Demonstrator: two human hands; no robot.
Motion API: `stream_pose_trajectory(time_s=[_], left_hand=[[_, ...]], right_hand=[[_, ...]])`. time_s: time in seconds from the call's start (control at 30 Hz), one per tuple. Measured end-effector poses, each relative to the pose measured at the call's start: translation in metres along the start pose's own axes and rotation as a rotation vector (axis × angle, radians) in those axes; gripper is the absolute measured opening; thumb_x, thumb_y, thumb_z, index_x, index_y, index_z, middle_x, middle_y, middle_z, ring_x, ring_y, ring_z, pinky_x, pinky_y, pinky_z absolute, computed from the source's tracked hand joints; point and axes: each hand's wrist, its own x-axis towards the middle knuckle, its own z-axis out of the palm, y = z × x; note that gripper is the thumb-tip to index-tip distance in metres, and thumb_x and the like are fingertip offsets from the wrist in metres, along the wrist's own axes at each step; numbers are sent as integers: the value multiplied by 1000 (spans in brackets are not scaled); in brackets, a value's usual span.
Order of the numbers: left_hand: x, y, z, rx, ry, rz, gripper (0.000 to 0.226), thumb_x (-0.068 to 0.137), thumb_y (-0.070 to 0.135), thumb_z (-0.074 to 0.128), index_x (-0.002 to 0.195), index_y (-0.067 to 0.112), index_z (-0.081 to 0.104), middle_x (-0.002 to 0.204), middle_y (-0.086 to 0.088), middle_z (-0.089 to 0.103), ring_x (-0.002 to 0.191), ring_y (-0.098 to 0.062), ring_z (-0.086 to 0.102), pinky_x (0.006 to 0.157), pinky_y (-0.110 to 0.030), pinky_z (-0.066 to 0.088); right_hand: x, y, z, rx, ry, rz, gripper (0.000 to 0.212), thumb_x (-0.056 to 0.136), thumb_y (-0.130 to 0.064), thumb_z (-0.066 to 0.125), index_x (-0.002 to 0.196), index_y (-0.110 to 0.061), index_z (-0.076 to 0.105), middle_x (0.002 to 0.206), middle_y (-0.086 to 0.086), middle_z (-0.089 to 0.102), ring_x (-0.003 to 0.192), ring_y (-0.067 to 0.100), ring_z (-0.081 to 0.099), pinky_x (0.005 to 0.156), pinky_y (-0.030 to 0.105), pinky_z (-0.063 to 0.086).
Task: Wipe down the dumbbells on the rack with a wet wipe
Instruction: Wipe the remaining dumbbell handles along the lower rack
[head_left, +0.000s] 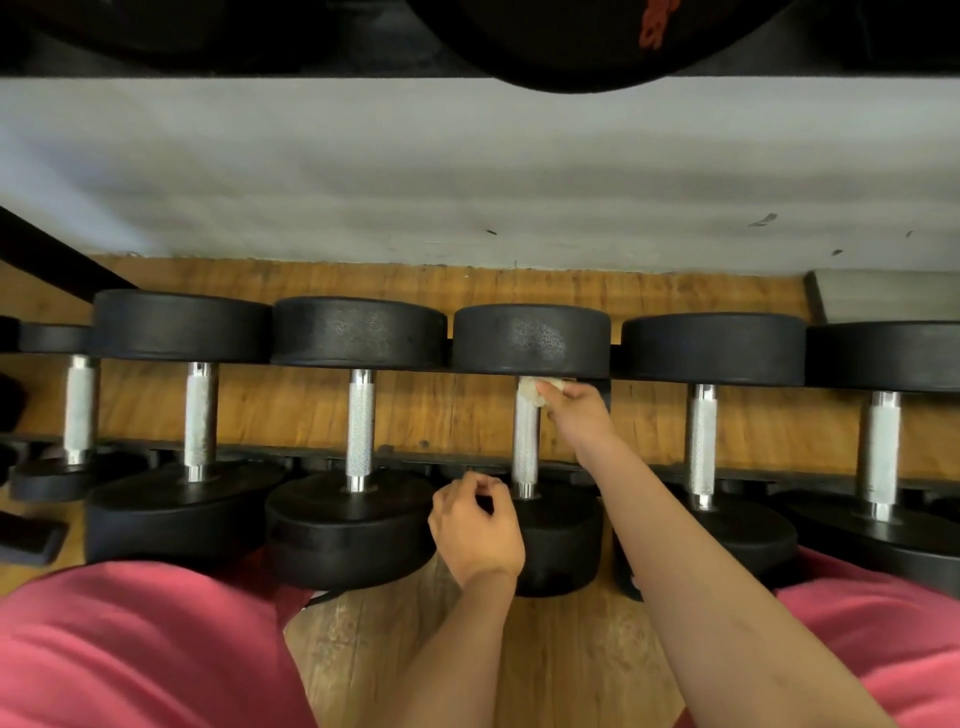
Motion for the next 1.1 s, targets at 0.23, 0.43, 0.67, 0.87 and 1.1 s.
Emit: stream_pose_trajectory(time_s=[0.23, 0.43, 0.67, 0.87, 1.1], left_hand=[[0, 0, 0, 8, 4, 12, 11, 92, 25, 58, 84, 24, 65, 95, 10, 50, 101, -20, 53, 86, -29, 38], [-1, 2, -3, 19, 27, 37, 10, 92, 25, 58, 84, 22, 64, 91, 11, 47, 102, -20, 53, 90, -31, 38], [0, 3, -8, 47, -42, 96, 12, 93, 25, 59, 81, 23, 62, 82, 16, 51, 105, -16, 51, 97, -32, 36], [20, 0, -44, -336, -468, -55, 26, 96, 28, 59, 121, 29, 57, 122, 7, 58, 120, -12, 50, 108, -33, 37], [27, 25, -92, -477, -727, 73, 26, 98, 23, 55, 122, 29, 62, 125, 7, 64, 121, -9, 55, 106, -29, 41]], right_hand=[[-11, 23, -9, -352, -57, -148, 28, 99, -29, 54, 115, -12, 68, 96, 7, 70, 88, 25, 65, 76, 31, 49], [-34, 55, -13, -676, -235, -49, 24, 97, -33, 57, 88, -13, 67, 81, 2, 61, 74, 12, 56, 60, 20, 37], [-41, 44, -7, -981, -278, 36, 33, 100, -33, 49, 115, -8, 64, 113, 11, 61, 108, 24, 55, 87, 30, 41], [-82, 36, -25, -345, -139, -221, 26, 95, -10, 59, 121, -13, 59, 112, -2, 60, 105, 13, 57, 87, 22, 44], [-112, 23, -21, 74, -261, -195, 16, 90, -11, 67, 105, -14, 69, 102, 5, 72, 95, 15, 68, 75, 18, 52]])
